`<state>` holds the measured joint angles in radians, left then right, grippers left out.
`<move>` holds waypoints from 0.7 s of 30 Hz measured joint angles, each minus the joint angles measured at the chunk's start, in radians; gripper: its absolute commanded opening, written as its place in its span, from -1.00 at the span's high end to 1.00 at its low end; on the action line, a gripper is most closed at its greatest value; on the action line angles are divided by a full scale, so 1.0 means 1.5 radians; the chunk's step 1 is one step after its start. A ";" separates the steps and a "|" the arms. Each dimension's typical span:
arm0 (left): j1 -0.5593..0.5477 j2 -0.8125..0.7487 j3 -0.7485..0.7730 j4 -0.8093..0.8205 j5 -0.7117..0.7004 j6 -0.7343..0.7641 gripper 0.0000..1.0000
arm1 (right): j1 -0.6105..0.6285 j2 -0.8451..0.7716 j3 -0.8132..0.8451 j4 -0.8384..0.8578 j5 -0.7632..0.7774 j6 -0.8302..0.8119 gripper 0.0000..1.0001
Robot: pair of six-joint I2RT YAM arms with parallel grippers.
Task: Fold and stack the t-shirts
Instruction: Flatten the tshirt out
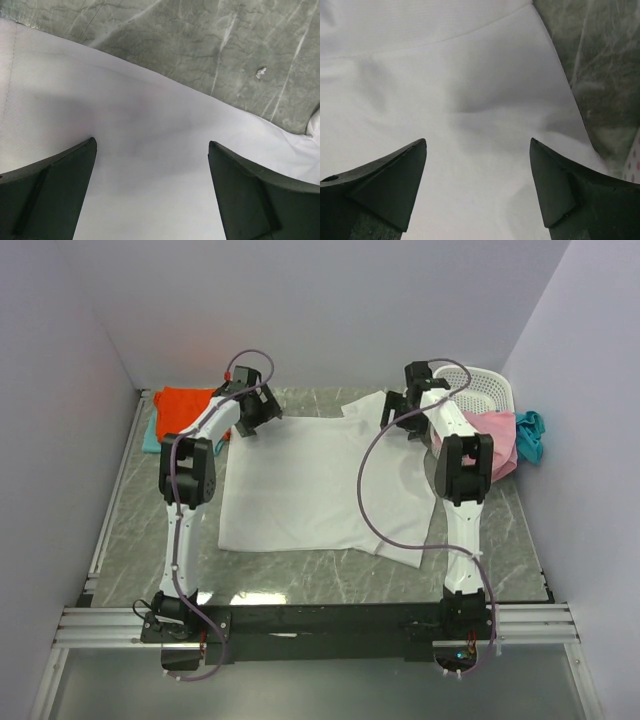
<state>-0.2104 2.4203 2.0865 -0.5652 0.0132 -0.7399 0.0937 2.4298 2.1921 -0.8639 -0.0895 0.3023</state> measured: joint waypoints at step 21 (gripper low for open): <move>-0.014 -0.775 -0.818 -0.023 -0.066 -0.121 -0.99 | 0.145 -0.629 -0.638 0.221 0.103 0.006 -0.82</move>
<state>-0.2310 1.2579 0.8597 -0.5995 -0.0860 -0.9215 0.3111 1.4857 1.2346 -0.5323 0.0647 0.3111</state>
